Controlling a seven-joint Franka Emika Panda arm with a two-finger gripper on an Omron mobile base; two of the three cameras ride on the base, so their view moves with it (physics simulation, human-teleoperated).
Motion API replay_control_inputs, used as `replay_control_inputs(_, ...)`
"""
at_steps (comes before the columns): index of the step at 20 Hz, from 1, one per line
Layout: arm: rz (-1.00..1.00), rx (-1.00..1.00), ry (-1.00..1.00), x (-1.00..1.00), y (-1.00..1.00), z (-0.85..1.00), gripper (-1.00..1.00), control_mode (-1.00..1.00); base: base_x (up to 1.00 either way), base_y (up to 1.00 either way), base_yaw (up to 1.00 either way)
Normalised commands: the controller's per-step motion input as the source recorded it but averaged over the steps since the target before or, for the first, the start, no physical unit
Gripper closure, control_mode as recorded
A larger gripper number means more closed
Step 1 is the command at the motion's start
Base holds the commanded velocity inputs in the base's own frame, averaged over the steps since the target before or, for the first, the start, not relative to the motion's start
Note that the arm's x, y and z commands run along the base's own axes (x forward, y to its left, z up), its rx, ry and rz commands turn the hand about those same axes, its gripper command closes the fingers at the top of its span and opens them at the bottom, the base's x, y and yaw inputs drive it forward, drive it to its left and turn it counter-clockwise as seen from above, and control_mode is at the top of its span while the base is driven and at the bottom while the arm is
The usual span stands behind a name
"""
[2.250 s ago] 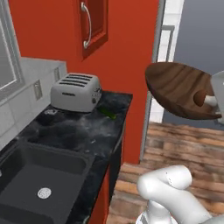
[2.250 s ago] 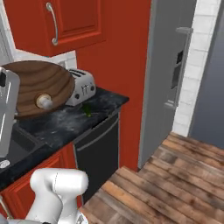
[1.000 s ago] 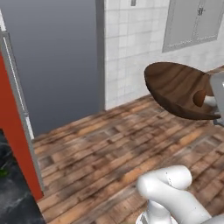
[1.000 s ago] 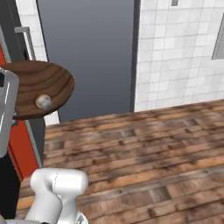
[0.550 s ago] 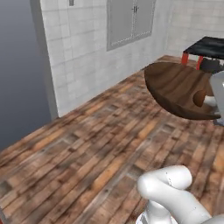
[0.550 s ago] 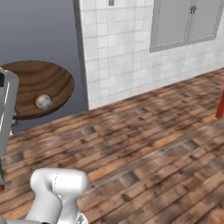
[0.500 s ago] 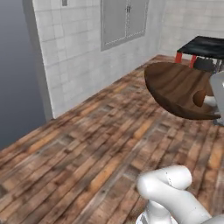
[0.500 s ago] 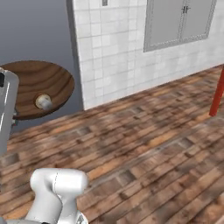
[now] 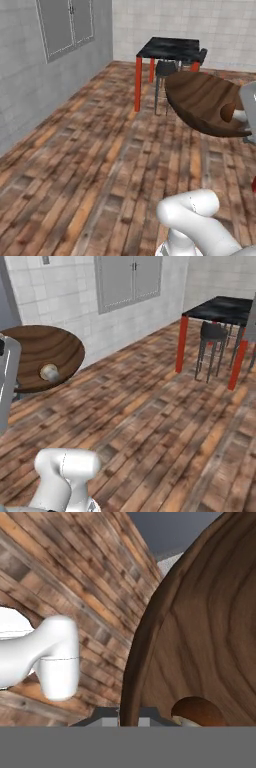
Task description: Pick the mushroom from the sink and place it in the bowl. Then pick the bowl and place it in the microwave. Then close the microwave door and press the start button.
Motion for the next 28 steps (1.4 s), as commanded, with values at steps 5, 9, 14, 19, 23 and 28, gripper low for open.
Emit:
replay_control_inputs(5, 0.0, 0.0, 0.0, 0.0, 0.0, 0.0, 1.0, 1.0, 0.15, -0.4, -0.52)
replay_control_inputs(9, 0.0, 0.0, 0.0, 0.0, 0.0, 0.0, 1.0, 1.0, 0.16, -0.39, -0.5)
replay_control_inputs(14, 0.0, 0.0, 0.0, 0.0, 0.0, 0.0, 1.0, 1.0, 0.2, -0.26, -0.44)
replay_control_inputs(19, 0.0, 0.0, 0.0, 0.0, 0.0, 0.0, 1.0, 1.0, 0.28, -0.14, -0.37)
replay_control_inputs(23, 0.0, 0.0, 0.0, 0.0, 0.0, 0.0, 1.0, 1.0, 0.04, -0.18, -0.35)
replay_control_inputs(28, 0.0, 0.0, 0.0, 0.0, 0.0, 0.0, 1.0, 1.0, 0.0, -0.11, -0.41)
